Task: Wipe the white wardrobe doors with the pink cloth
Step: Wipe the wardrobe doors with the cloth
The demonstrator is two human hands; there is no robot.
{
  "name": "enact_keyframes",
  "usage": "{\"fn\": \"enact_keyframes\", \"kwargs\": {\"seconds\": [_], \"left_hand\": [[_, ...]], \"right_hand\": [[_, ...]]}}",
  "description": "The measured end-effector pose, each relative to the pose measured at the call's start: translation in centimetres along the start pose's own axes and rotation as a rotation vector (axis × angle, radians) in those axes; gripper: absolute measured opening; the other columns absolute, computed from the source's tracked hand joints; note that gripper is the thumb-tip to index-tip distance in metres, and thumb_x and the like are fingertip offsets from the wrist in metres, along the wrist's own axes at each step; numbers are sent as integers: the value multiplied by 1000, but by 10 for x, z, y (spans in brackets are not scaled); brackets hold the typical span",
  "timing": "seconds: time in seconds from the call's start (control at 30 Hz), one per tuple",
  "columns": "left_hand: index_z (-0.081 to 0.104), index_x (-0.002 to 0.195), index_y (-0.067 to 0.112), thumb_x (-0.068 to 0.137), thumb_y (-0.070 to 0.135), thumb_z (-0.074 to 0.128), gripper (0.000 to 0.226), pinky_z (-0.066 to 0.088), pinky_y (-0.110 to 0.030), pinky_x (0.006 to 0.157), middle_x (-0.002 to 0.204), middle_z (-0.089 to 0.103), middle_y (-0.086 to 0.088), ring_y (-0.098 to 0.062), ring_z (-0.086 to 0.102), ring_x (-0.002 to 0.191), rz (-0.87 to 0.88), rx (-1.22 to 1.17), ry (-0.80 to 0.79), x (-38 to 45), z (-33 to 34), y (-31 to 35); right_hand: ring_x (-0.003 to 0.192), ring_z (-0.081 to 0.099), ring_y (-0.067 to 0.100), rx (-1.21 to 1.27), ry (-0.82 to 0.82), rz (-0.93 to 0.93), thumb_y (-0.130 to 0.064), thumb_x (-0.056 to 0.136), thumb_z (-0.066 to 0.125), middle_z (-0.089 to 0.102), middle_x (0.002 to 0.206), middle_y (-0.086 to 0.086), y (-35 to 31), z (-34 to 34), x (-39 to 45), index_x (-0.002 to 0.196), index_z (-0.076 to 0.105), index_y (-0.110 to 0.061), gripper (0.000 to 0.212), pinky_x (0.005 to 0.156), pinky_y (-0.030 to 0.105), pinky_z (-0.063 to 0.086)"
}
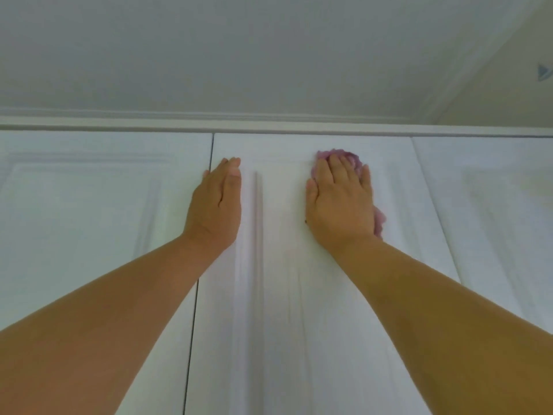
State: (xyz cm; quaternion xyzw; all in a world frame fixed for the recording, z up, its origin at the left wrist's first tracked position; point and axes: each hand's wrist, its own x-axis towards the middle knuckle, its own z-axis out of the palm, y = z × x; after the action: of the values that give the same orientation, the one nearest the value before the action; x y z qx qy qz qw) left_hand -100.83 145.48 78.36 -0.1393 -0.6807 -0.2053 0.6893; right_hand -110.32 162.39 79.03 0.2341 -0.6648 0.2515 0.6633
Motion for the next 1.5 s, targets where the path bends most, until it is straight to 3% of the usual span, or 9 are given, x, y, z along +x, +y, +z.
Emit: {"fn": "enact_keyframes", "kwargs": {"seconds": [0.1,0.2,0.4,0.57,0.8,1.03,1.17,1.37,1.5], "left_hand": [[52,143,21,109,31,32,41,25,-16,114,144,50,12,-2,42,136,-90,-110,0,5,-7,2],[51,143,24,109,30,32,40,22,0,96,133,49,19,10,43,121,-86,-66,-50,6,-11,5],[30,155,11,109,24,23,48,2,-26,122,163,26,-6,-15,17,152,28,302,-69,-8,-5,1],[20,157,7,100,30,23,62,-3,-54,122,166,14,-11,-22,7,154,56,761,19,-31,5,-10],[13,158,5,102,29,23,62,-1,-48,124,167,6,-13,-24,2,154,123,760,-91,-31,3,-11],[32,154,5,99,29,19,61,4,-41,125,162,26,-14,-24,20,152,199,625,-23,-32,-9,-22],[31,152,1,103,26,22,56,5,-50,124,161,27,-18,-28,20,151,243,708,-8,-38,-6,-27],[26,154,2,103,26,29,57,-1,-61,120,163,21,-16,-26,13,153,277,854,-25,-49,-1,-25],[20,156,2,101,25,30,60,0,-62,120,164,18,-16,-26,12,154,250,886,-25,-50,4,-23]], "right_hand": [[152,19,20,71,-56,-237,-34,105,24,33,161,4,-67,16,-1,156,31,-15,55,126,42,3],[146,31,17,162,-46,-285,-30,101,33,49,150,-2,-88,25,5,143,50,-17,47,124,42,11],[153,18,15,121,-99,-444,-27,105,33,34,161,-4,-48,12,-19,154,39,-23,50,124,47,-7],[155,5,13,67,-77,-231,-29,107,22,16,167,-2,10,0,-62,160,16,-22,54,125,49,-5],[155,4,21,-47,-28,169,-30,107,21,12,168,9,60,-7,-58,161,9,-14,58,125,47,-6],[152,23,26,104,-59,-240,-34,99,20,33,161,10,-85,24,-108,156,33,-9,63,125,47,6],[154,14,18,41,-132,-339,-32,104,18,25,165,2,-57,18,-104,159,24,-18,57,124,49,0],[155,2,15,-32,-88,82,-23,104,26,11,168,-1,57,-7,-85,161,7,-23,60,124,50,-6],[155,6,17,-70,24,279,-29,107,21,15,168,4,73,-6,-105,161,13,-15,56,125,50,-3]]}}
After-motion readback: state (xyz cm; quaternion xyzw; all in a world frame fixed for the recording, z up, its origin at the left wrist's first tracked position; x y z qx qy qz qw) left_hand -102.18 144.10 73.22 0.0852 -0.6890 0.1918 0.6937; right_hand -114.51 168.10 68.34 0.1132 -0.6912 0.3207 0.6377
